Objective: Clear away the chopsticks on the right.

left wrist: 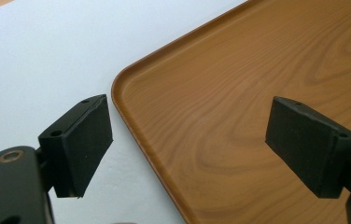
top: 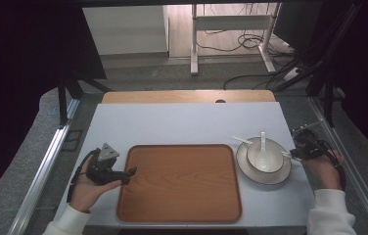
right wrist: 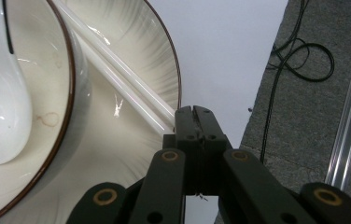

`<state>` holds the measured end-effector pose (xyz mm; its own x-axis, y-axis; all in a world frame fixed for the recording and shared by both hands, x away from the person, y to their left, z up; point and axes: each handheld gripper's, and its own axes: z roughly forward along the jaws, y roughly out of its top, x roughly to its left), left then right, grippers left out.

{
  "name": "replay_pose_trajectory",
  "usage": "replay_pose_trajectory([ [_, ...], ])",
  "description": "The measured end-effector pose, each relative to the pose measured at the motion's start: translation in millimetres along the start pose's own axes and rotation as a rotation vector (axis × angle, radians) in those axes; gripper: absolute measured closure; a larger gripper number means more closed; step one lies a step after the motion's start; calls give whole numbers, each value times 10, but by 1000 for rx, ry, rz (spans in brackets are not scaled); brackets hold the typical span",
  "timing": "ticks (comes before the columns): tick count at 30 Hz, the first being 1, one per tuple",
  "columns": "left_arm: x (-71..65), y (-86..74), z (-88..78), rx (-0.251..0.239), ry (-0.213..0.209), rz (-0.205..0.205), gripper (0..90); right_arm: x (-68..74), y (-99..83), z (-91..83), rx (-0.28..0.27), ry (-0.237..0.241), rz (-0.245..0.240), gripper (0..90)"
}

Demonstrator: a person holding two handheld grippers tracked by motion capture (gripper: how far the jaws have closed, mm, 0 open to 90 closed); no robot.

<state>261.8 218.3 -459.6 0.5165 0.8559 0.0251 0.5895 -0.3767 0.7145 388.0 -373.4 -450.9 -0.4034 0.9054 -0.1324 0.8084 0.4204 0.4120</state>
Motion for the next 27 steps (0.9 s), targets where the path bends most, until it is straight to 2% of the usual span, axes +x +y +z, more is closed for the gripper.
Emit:
replay_pose_trajectory([
  [16, 6, -6, -7, 1, 6, 2, 143, -35, -26, 24, -1, -1, -4, 890],
  [18, 9, -7, -6, 1, 5, 1, 143, -46, -21, -27, -19, -1, -11, 840],
  [21, 15, -5, -5, 3, 5, 0, 143, -87, -14, -134, -72, -26, -35, 635],
  [23, 19, -2, -8, 0, 8, 1, 143, -92, 11, -175, -88, -62, -47, 538],
  [24, 20, -1, -8, -1, 7, 2, 143, -85, 35, -172, -77, -71, -68, 502],
  [27, 21, -2, 7, 1, 5, 4, 143, -81, 122, -145, 9, -79, -148, 462],
])
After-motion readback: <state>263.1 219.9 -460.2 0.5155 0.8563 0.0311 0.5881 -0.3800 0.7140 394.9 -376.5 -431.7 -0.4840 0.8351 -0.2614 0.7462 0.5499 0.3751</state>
